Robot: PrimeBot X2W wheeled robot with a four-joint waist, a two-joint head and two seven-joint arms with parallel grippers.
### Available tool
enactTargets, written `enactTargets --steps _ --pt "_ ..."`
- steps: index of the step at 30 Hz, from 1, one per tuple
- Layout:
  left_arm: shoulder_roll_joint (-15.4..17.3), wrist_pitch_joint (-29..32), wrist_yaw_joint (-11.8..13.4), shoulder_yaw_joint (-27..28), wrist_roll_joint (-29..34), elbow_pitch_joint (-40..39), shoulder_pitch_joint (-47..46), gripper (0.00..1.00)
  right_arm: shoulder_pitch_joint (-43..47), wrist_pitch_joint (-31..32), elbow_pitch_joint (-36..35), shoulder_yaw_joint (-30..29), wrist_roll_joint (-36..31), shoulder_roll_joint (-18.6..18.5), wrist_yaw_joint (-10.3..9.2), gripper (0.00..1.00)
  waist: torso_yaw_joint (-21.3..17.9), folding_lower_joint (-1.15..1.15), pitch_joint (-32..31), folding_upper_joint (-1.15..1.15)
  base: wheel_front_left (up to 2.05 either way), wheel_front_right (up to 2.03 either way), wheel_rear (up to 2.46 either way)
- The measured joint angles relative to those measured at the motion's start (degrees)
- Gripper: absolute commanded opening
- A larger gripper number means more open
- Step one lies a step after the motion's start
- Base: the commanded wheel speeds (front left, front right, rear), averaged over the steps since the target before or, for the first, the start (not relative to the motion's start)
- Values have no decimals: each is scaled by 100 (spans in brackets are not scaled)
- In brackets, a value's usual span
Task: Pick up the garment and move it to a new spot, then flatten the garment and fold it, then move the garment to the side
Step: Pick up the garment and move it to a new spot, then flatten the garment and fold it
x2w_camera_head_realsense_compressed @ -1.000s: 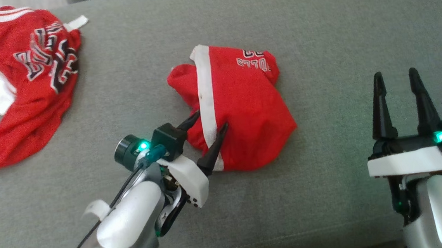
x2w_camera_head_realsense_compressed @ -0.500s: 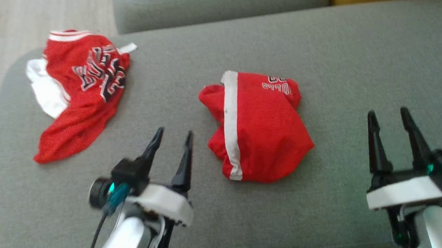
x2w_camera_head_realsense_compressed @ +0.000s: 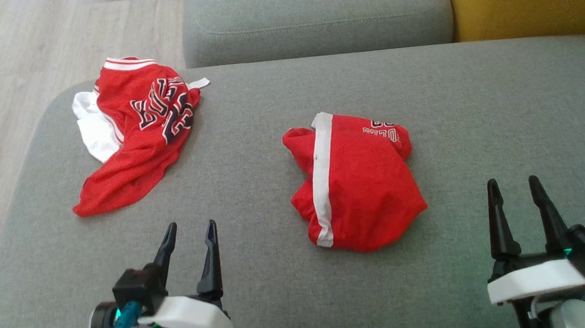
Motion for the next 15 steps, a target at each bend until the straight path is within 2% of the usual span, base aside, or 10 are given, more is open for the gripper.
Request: enactTargets --steps 15 --pt "-192 0 -254 236 244 109 184 100 2 0 54 71 42 0 0 100 30 0 -56 0 0 0 0"
